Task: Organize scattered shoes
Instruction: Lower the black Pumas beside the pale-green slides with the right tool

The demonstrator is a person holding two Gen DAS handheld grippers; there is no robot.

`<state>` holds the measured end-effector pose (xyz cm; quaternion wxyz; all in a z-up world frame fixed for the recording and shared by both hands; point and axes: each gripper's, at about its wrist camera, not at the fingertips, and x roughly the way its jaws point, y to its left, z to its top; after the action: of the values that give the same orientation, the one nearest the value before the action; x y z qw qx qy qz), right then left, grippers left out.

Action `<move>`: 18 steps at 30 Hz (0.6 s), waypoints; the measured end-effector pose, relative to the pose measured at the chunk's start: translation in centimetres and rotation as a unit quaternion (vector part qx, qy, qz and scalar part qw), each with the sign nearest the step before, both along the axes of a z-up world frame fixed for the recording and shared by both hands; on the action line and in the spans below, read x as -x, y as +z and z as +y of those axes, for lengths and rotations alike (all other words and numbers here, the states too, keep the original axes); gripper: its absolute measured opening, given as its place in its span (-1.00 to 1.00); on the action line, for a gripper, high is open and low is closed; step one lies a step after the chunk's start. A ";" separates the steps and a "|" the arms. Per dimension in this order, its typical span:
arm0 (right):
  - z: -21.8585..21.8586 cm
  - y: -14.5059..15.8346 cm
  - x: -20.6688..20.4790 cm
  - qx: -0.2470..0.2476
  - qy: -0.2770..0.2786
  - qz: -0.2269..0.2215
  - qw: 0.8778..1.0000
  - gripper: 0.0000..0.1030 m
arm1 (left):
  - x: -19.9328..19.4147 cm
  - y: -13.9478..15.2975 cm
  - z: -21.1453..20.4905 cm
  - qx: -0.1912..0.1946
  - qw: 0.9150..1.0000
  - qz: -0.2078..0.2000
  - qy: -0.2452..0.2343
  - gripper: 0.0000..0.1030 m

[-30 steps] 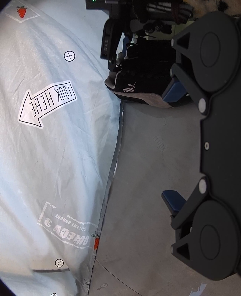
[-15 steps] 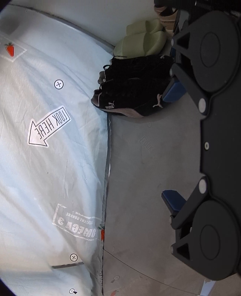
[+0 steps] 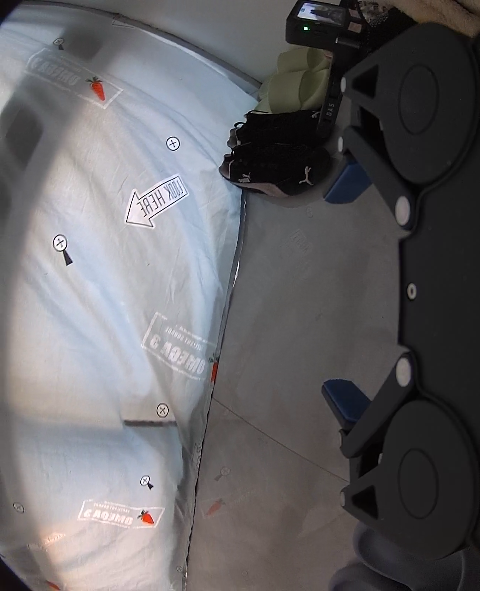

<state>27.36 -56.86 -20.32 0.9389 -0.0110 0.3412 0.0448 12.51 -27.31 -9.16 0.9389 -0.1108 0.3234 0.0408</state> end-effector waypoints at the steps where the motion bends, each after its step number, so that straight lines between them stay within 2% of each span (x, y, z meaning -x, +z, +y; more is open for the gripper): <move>1: 1.1 -0.1 0.5 0.007 0.018 -0.003 1.000 -0.18 | 0.4 0.0 0.1 0.002 1.000 -0.001 0.000 0.99; 3: 2.7 -0.7 0.5 0.012 0.037 0.003 0.999 -0.21 | 1.5 0.4 0.2 0.000 1.000 -0.011 0.000 0.99; 4: 3.6 -0.9 0.4 0.013 0.045 0.008 0.999 -0.33 | 2.1 0.5 0.3 -0.001 1.000 -0.016 0.000 0.99; 6: 5.2 -1.5 0.2 0.018 0.057 0.015 0.998 -0.40 | 2.9 0.7 0.7 0.000 1.000 -0.020 0.006 0.99; 9: 5.7 -1.4 -1.3 0.027 0.020 0.016 0.999 -0.42 | 3.3 0.7 1.5 0.002 1.000 -0.021 0.017 0.99; 10: 5.6 -1.3 -1.8 0.025 0.005 0.019 1.000 -0.52 | 3.3 0.7 1.7 0.002 1.000 -0.021 0.020 0.99; 12: 5.5 -0.9 -2.3 0.027 -0.023 0.019 0.999 -0.50 | 3.1 0.6 2.0 0.006 0.999 -0.021 0.025 0.99; 16: 6.3 -0.5 -2.2 0.043 -0.034 0.012 0.998 -0.50 | 2.7 0.5 1.9 0.008 1.000 -0.022 0.017 0.99; 18: 6.6 -0.4 -1.8 0.029 -0.022 0.006 0.999 -0.50 | 2.5 0.4 1.7 0.010 1.000 -0.021 0.008 0.99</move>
<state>29.18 -50.28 -20.76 0.9369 -0.0303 0.3481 0.0144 10.00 -25.63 -8.77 0.9439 -0.1231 0.3034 0.0427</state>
